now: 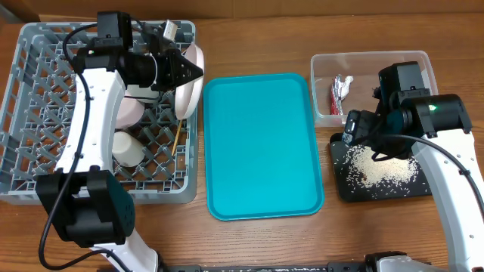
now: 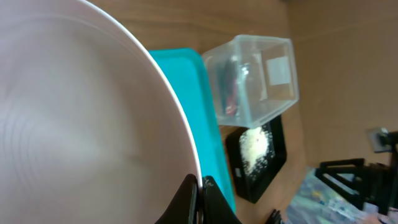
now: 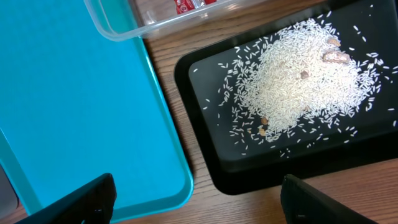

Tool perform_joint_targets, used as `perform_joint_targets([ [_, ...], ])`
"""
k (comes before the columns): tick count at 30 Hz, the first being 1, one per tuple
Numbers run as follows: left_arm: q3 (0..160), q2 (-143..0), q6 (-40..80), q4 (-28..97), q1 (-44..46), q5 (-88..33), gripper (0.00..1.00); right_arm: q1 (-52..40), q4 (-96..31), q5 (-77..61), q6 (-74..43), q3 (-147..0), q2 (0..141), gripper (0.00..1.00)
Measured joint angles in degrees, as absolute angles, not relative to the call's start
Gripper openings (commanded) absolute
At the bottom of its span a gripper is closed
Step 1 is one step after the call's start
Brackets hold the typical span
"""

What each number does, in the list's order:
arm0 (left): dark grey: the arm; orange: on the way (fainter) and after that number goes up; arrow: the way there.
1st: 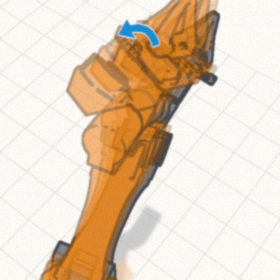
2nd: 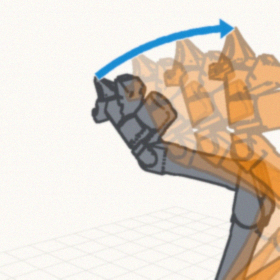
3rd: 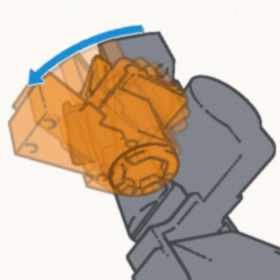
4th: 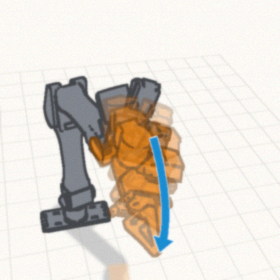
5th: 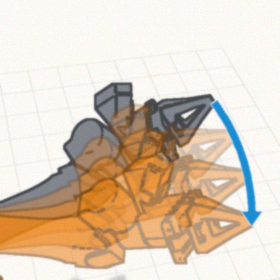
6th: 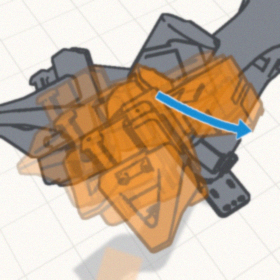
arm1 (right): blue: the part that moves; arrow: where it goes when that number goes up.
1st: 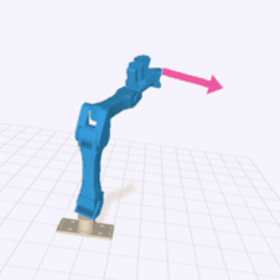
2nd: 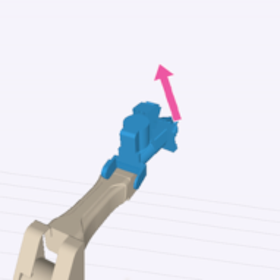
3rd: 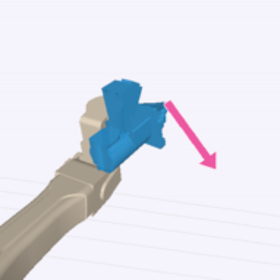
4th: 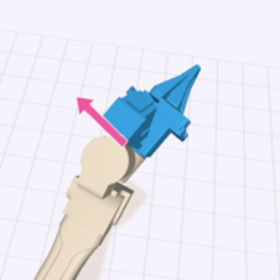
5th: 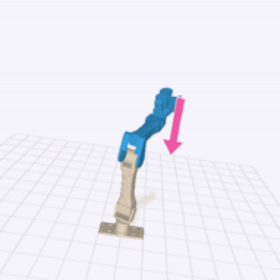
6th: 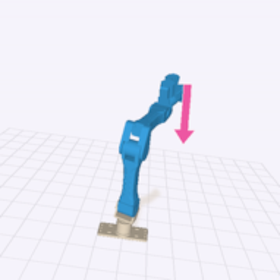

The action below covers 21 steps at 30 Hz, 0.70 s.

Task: Sort waste into correct bins and load items into the dishwasher
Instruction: 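Release the plate and raise the left gripper out of the rack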

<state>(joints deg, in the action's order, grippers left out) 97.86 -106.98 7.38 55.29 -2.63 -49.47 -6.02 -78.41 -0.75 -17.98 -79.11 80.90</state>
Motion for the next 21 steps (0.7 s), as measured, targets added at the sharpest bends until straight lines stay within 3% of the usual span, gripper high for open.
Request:
perform_joint_targets([
  [2, 97.9, -107.0, 7.4, 56.3, -2.7, -47.7, 0.08, -6.0, -78.5, -0.6, -18.0, -79.1, 80.9, 0.86],
  [4, 97.9, -107.0, 7.0, 57.7, -2.8, -46.2, 0.60, -6.0, -78.5, -0.6, -18.0, -79.1, 80.9, 0.86],
  [6, 97.9, -107.0, 7.2, 58.8, -2.8, -45.1, 0.77, -6.0, -78.5, -0.6, -18.0, -79.1, 80.9, 0.86],
  [14, 97.9, -107.0, 7.4, 59.2, -4.7, -41.8, 0.99, -6.0, -78.3, -0.6, -18.0, -79.1, 80.9, 0.88],
  [21, 97.9, -103.7, 7.8, 60.4, -5.0, -28.1, 1.00, -6.0, -72.7, -0.6, -18.1, -79.1, 80.9, 1.00],
])
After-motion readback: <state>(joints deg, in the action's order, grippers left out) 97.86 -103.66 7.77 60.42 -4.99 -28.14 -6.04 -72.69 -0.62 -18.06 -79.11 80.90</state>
